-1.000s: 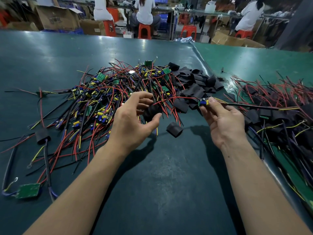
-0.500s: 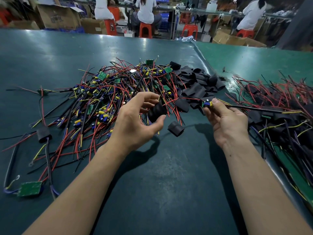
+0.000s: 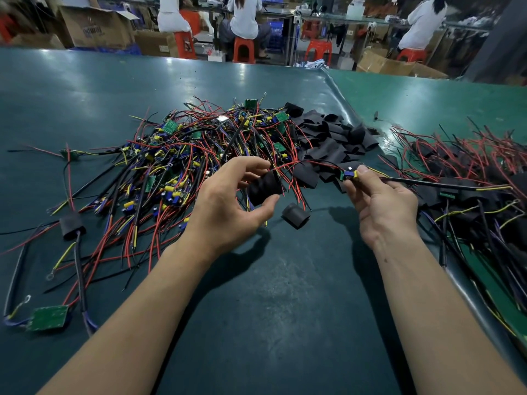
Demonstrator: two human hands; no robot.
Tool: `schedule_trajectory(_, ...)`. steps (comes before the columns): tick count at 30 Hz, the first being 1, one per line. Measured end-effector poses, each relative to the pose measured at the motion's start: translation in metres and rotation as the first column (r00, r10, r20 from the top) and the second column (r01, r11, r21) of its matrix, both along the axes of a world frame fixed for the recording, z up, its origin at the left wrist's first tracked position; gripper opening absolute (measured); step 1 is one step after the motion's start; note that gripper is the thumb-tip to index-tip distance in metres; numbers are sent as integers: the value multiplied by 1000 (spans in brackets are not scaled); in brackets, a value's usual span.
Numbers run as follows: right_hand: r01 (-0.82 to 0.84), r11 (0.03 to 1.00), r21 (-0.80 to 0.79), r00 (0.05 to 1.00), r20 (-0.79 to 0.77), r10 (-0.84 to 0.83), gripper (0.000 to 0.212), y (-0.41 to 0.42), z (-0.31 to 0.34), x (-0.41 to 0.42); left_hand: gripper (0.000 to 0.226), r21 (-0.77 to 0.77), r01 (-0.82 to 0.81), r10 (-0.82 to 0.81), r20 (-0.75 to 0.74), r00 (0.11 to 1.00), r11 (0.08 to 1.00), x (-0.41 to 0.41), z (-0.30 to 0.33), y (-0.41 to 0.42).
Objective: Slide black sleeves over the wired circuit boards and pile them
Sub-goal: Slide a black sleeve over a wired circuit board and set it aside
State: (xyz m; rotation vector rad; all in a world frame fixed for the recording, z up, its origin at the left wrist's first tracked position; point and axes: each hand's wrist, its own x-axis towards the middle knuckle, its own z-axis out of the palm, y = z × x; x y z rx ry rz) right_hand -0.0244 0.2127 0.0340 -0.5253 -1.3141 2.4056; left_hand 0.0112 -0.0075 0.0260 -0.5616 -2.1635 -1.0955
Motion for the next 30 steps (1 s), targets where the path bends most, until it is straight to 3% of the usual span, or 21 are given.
schedule_trajectory(16,-113,980,165,993,29,110,9,0,7,6,46,60,-219,220,-24,975,974,-2,1,-4)
schedule_trajectory(23,-192,972,137,980,-30,198,10,0,10,8,50,-44,-69,70,41,997,997,1,1,-1)
schedule_trajectory(30,-389,899,201,902,-113,416,12,-18,12,18,46,-85,22,-17,52,998,996,5,2,2)
